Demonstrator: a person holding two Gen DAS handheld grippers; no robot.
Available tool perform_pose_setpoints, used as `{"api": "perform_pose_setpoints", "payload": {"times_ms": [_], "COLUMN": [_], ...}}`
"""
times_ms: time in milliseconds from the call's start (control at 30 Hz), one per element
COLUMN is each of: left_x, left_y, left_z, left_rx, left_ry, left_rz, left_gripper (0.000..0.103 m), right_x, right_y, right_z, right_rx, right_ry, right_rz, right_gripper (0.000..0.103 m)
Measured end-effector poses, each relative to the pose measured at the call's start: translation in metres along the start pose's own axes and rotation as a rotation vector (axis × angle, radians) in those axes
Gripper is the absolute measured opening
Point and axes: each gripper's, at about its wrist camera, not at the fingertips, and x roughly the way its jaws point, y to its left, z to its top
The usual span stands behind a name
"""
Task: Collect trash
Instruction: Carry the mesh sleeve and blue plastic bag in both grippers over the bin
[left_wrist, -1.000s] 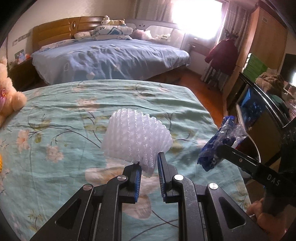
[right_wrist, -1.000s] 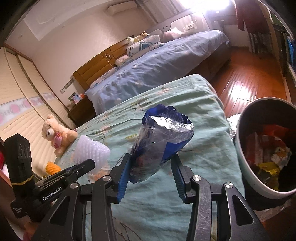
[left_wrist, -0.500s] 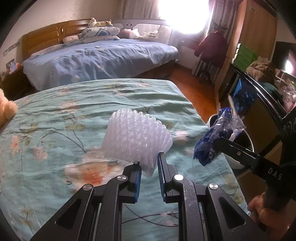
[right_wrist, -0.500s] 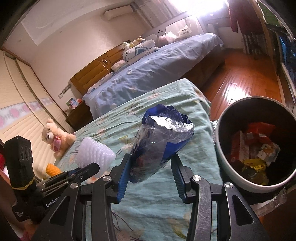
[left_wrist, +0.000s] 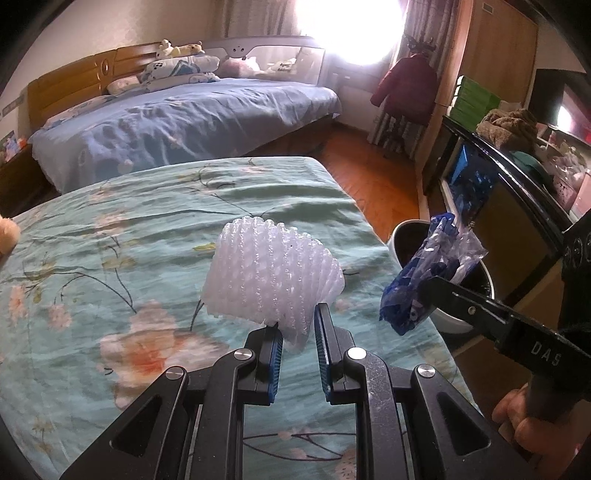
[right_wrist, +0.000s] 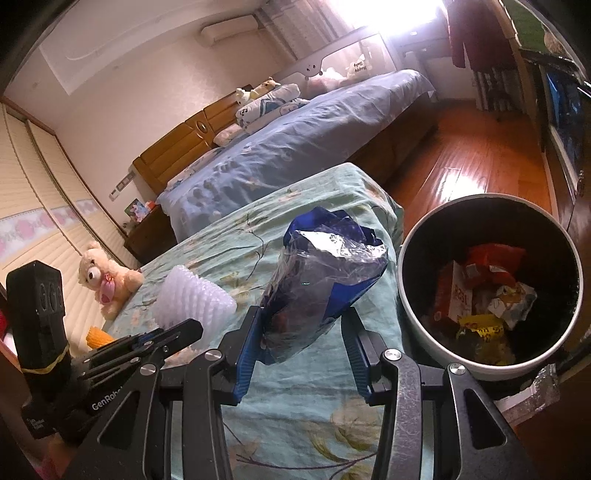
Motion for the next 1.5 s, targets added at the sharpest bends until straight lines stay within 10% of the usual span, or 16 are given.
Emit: {"api": "perform_pose_setpoints", "payload": {"times_ms": [1500], "left_x": [0.03], "left_y": [-0.075], "left_z": [0.019], "left_rx": [0.146], "left_ry": [0.029], "left_rz": [-0.082], "left_gripper": [0.016], "right_x": [-0.044], "right_y": [-0.085], "right_z": [0.013], "right_rx": [0.082], "right_ry": [-0.073], "right_rz": [-0.154], "right_gripper": [0.045]}}
